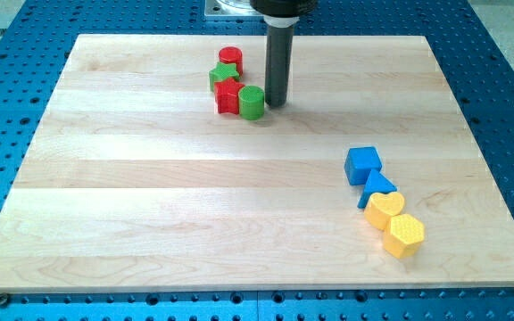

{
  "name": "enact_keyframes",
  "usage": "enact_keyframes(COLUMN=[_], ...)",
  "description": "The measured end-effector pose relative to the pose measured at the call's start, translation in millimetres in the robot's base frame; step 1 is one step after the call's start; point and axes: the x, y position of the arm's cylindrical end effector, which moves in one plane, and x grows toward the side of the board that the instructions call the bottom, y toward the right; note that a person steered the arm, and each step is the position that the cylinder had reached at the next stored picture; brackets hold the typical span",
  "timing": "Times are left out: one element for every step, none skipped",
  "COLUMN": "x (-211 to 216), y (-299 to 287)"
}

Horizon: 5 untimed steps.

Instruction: Place the red blocks and green blocks in a vertical line

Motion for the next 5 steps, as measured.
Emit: enact_keyframes(x=[25, 42, 47, 51, 51], y=[-18, -21, -28, -36, -42])
